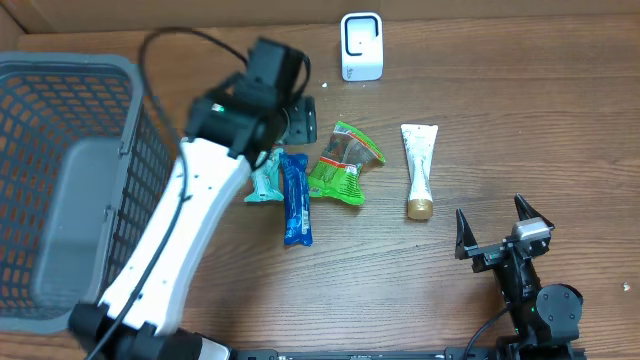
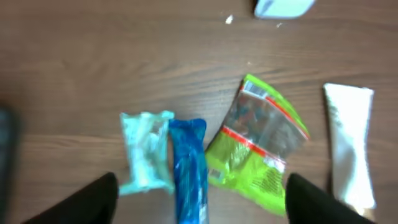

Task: Scan the item barcode
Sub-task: 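Lift the blue bar out and place it beside the mint-green pouch, then raise the left gripper back over the basket and hold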

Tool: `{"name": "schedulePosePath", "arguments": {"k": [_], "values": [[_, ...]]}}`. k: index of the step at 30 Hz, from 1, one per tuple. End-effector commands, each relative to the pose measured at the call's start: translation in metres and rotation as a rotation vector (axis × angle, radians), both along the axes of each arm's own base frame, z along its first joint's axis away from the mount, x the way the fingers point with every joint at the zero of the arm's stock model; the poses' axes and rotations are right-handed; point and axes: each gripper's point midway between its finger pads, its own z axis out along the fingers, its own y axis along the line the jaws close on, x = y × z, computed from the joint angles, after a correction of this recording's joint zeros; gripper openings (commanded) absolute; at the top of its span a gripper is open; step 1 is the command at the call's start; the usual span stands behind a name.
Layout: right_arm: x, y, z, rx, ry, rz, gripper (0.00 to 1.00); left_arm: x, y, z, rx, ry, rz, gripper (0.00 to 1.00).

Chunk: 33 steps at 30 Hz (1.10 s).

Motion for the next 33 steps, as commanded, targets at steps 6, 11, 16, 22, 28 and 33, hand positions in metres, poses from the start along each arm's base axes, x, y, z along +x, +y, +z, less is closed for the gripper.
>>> {"name": "schedulePosePath", "arguments": {"k": [6, 11, 16, 22, 28, 33], "values": [[0.0, -0.001, -0.001, 0.0, -0.005, -0.002, 1.0, -0.052, 0.024, 0.095, 0.056, -0.065, -0.102, 0.93], [0.0, -0.001, -0.001, 0.0, -0.005, -0.002, 1.0, -0.072, 0.055, 0.111, 0.095, -0.055, -0.086, 0.95], [0.0, -0.001, -0.001, 0.0, -0.005, -0.002, 1.0, -0.084, 0.108, 0.119, 0.114, -0.059, 0.053, 0.98], [0.0, -0.001, -0.001, -0.001, -0.005, -0.002, 1.0, -0.096, 0.171, 0.128, 0.148, -0.077, 0.202, 1.0], [0.0, -0.001, -0.001, 0.0, -0.005, -0.002, 1.0, -0.097, 0.203, 0.123, 0.187, -0.044, 0.292, 1.0], [0.0, -0.001, -0.001, -0.001, -0.005, -0.002, 1.0, -0.095, 0.203, 0.119, 0.185, -0.023, 0.29, 1.0]]}}
